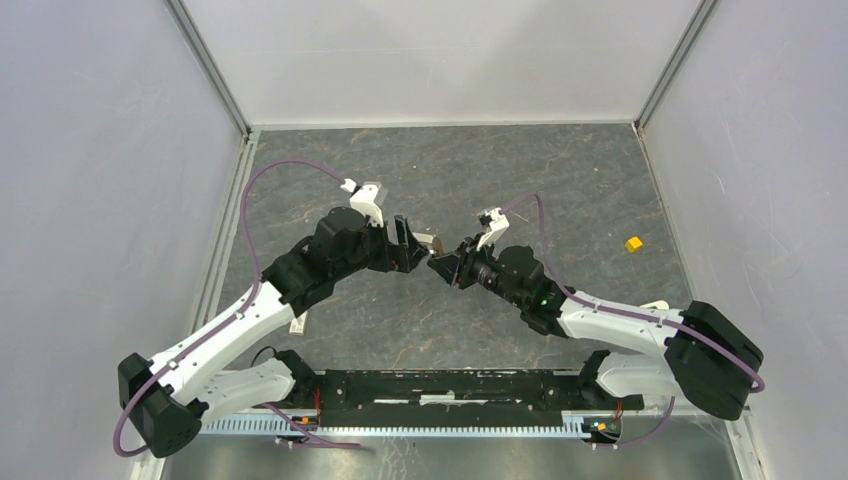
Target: Load the staples into the stapler
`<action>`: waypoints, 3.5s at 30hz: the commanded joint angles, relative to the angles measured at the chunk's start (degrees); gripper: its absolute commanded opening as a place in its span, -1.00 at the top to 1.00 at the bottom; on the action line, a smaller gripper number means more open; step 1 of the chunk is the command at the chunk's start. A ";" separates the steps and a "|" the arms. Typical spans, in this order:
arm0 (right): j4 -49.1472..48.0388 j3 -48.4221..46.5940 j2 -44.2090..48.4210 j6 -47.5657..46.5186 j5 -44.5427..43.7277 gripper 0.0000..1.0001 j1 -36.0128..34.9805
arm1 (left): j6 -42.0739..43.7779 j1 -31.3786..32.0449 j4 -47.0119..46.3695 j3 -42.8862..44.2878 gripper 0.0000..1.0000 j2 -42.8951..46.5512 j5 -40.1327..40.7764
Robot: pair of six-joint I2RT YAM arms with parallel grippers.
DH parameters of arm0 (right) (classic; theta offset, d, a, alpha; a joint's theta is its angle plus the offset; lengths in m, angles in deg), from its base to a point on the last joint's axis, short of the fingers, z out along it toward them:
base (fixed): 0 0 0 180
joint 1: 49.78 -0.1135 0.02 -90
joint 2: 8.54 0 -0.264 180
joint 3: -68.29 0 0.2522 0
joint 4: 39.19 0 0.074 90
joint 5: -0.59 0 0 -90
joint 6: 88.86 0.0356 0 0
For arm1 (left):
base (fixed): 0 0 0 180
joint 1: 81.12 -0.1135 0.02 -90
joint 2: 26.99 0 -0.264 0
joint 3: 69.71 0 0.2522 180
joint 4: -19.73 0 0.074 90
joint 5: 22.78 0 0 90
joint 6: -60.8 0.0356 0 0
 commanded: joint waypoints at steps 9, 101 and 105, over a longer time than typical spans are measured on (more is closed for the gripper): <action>-7.91 2.81 1.00 4.63 -4.38 0.83 -0.11 | -7.47 -0.04 -15.43 -0.35 -0.66 -5.23 2.00; 83.93 -14.65 5.26 42.15 -51.08 -0.96 21.18 | 20.66 -13.44 17.45 30.07 -1.00 -21.12 -9.01; 83.09 -14.02 4.58 39.08 -55.43 -0.96 30.15 | 19.37 -13.41 16.29 19.37 -1.00 -9.70 -10.72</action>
